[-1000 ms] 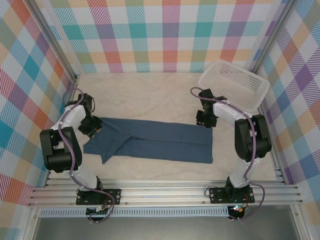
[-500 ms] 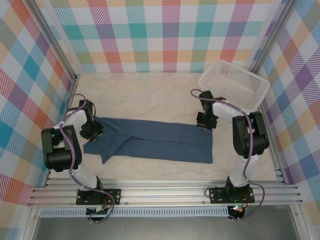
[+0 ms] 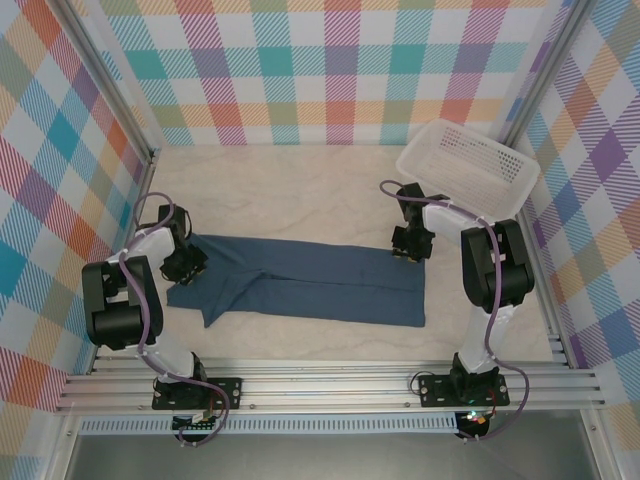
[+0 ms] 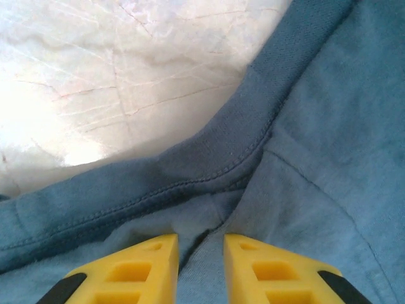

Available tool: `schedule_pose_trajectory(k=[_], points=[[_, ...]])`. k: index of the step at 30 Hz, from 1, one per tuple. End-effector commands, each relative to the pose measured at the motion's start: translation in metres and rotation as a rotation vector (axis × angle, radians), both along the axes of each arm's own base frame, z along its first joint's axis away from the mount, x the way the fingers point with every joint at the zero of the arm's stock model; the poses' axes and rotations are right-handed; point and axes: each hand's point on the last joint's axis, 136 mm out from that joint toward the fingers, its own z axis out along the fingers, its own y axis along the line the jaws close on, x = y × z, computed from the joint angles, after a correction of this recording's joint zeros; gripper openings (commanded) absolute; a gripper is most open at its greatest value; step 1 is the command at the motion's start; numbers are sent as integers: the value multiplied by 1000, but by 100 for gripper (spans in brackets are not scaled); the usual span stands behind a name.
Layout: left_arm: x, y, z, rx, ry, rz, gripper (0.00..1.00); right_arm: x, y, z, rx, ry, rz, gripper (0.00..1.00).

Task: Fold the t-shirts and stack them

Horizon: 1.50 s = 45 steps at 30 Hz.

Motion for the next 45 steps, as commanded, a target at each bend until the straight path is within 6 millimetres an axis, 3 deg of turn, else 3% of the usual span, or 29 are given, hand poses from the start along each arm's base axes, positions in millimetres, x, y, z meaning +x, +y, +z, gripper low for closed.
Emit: schedule_pose_trajectory(k=[1, 7, 16, 22, 23, 26, 28, 35, 41, 45], points=[[4, -5, -6, -17, -5, -22, 24, 0, -1, 0, 6, 18, -15, 30], [5, -6, -7, -19, -12, -37, 22, 1, -1, 1, 4, 16, -14, 30], [6, -6, 1, -15, -29, -50, 5, -1, -2, -1, 4, 20, -14, 29], [4, -4, 3, 0, -15, -58, 0, -1, -2, 0, 6, 17, -12, 29], [3, -3, 4, 7, -13, -59, 0, -2, -2, 0, 6, 18, -13, 29], [-2, 2, 8, 38, 2, -59, 16, -3, -3, 0, 4, 18, -14, 29], [-3, 5, 11, 58, -2, -68, 20, -4, -2, 0, 7, 19, -13, 29], [29, 5, 20, 44, -117, -103, 26, -4, -2, -1, 9, 21, -12, 29], [36, 10, 10, 61, -95, -132, 26, -4, -2, 2, 9, 17, -9, 29], [45, 13, 14, 74, -115, -155, 25, -5, -2, 1, 9, 21, -9, 29]])
